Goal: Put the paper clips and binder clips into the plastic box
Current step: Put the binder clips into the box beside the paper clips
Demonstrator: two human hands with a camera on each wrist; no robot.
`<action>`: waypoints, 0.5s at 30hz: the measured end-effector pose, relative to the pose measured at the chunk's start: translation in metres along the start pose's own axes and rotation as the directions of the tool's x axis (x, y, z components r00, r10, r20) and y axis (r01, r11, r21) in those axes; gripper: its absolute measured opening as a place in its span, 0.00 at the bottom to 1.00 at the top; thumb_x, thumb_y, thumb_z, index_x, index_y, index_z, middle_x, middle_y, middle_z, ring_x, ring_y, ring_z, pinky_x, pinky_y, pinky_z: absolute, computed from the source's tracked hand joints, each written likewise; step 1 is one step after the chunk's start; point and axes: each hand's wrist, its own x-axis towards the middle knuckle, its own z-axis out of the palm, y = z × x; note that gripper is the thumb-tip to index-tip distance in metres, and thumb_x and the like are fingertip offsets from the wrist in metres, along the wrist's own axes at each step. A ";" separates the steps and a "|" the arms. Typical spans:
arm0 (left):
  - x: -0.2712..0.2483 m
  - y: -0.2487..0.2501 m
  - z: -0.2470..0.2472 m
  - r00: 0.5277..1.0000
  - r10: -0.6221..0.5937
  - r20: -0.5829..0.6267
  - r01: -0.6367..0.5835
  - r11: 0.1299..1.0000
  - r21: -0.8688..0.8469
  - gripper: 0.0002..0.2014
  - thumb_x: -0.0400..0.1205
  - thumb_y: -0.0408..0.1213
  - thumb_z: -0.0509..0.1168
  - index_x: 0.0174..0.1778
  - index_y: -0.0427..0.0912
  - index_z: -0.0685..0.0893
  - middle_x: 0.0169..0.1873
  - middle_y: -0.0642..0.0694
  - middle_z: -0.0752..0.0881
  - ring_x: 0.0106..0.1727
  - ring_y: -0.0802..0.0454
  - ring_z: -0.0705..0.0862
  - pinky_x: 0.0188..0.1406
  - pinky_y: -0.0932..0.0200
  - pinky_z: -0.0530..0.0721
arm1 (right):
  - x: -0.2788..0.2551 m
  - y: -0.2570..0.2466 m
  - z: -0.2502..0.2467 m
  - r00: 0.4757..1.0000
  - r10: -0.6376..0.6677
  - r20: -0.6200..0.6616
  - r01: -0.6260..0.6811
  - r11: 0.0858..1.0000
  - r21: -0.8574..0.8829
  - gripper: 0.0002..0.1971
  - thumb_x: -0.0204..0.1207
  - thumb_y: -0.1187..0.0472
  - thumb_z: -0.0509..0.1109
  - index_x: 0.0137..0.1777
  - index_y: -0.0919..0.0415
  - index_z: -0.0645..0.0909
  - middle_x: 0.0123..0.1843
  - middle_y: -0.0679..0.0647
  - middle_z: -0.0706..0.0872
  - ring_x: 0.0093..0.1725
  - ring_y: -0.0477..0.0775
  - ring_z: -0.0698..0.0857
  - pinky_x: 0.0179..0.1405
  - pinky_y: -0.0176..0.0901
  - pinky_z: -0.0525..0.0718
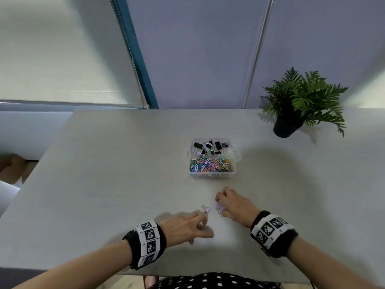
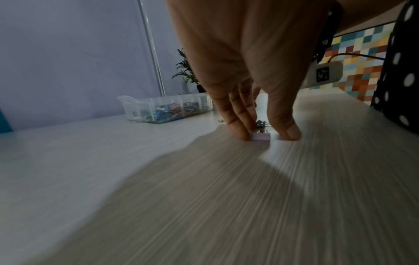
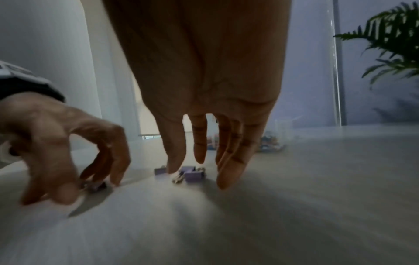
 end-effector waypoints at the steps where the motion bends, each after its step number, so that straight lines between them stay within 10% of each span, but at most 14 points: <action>1: 0.002 0.001 0.000 1.000 -0.011 0.014 0.010 1.000 0.019 0.23 0.69 0.43 0.72 0.56 0.62 0.71 0.51 0.55 0.77 0.47 0.62 0.80 0.22 0.71 0.61 | 0.001 -0.003 0.004 1.000 0.007 0.014 -0.007 1.000 -0.001 0.22 0.74 0.56 0.69 0.65 0.60 0.68 0.63 0.58 0.69 0.62 0.57 0.72 0.50 0.50 0.80; 6: 0.012 0.009 0.014 0.994 -0.081 -0.069 0.080 0.997 -0.020 0.17 0.65 0.34 0.60 0.46 0.56 0.81 0.41 0.55 0.79 0.37 0.63 0.80 0.23 0.75 0.75 | 0.010 -0.023 0.017 0.999 0.010 -0.050 -0.009 1.000 0.026 0.25 0.70 0.51 0.72 0.61 0.60 0.68 0.62 0.58 0.68 0.61 0.57 0.70 0.46 0.51 0.81; 10: 0.005 0.013 0.018 0.990 -0.122 -0.069 0.109 0.979 -0.172 0.24 0.60 0.53 0.76 0.50 0.55 0.79 0.47 0.54 0.76 0.42 0.62 0.79 0.29 0.74 0.80 | 0.020 -0.039 0.025 0.991 -0.037 -0.132 0.039 0.999 0.013 0.17 0.73 0.57 0.68 0.58 0.57 0.68 0.59 0.57 0.69 0.59 0.57 0.69 0.40 0.52 0.82; 15: -0.014 0.009 -0.002 0.975 -0.201 0.093 0.209 0.974 -0.085 0.30 0.47 0.59 0.78 0.45 0.61 0.80 0.42 0.59 0.78 0.40 0.66 0.72 0.19 0.74 0.62 | 0.024 -0.038 0.028 0.989 -0.098 -0.115 0.102 0.994 0.032 0.11 0.73 0.68 0.66 0.52 0.59 0.69 0.55 0.57 0.71 0.57 0.58 0.70 0.38 0.51 0.75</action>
